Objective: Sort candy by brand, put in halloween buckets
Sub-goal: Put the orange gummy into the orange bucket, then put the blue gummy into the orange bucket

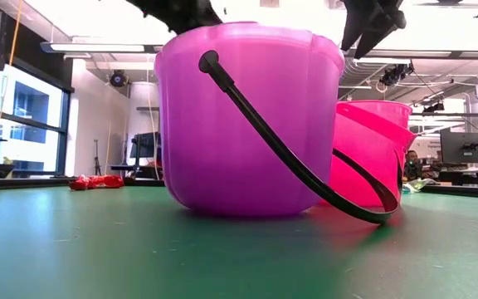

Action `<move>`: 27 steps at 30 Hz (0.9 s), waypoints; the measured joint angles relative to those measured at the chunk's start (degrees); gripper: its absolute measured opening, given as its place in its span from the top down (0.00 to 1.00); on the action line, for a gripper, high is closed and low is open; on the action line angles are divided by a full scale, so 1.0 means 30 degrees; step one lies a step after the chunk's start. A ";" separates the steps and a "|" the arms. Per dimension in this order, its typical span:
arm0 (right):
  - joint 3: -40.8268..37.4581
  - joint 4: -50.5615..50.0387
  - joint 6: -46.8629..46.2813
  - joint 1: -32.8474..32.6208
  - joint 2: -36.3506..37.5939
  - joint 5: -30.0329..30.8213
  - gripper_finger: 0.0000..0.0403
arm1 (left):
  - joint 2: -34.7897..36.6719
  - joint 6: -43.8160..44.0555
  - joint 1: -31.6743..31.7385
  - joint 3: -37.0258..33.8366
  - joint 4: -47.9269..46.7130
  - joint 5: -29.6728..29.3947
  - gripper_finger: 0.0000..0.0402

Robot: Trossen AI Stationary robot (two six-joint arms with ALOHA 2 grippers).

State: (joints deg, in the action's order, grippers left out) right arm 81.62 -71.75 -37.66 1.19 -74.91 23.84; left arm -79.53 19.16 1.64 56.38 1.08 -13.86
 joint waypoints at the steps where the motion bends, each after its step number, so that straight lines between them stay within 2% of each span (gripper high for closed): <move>1: 0.0000 0.0000 -0.0243 0.0001 0.0000 0.0143 0.38 | -0.0580 -0.0191 0.0120 0.0000 0.0538 0.0349 0.95; 7: 0.0000 0.0007 -0.1271 0.0008 0.0000 0.0472 0.38 | -0.3216 -0.0634 0.0136 0.0250 0.0939 0.1112 0.77; 15: 0.0007 0.0000 -0.1531 0.0016 -0.0185 0.0735 0.38 | -0.2843 -0.1450 0.0041 0.1275 0.0518 0.0975 0.51; 18: 0.0015 -0.0200 -0.3293 0.0223 -0.0489 0.0588 0.38 | -0.2004 -0.1039 0.0041 0.1977 -0.2334 0.1257 0.45; 20: 0.0022 -0.0685 -0.5024 0.0687 -0.0889 -0.0270 0.38 | -0.1037 -0.0518 0.0024 0.2352 -0.5069 0.1824 0.43; 22: 0.0022 -0.1138 -0.5363 0.1172 -0.1432 -0.0741 0.38 | 0.0127 -0.0206 -0.0147 0.2368 -0.7182 0.2060 0.43; 24: 0.0022 -0.1765 -0.4966 0.1811 -0.2027 -0.0566 0.38 | 0.1523 0.0042 -0.0469 0.1994 -0.8554 0.1373 0.43; 27: -0.0035 -0.2304 -0.3920 0.3363 -0.2498 0.0285 0.38 | 0.3950 0.0418 -0.1202 0.0764 -0.8798 -0.0629 0.44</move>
State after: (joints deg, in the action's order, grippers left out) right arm 81.52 -78.66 -49.42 11.28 -82.41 24.69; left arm -67.68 20.41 -1.97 58.67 -25.32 -15.75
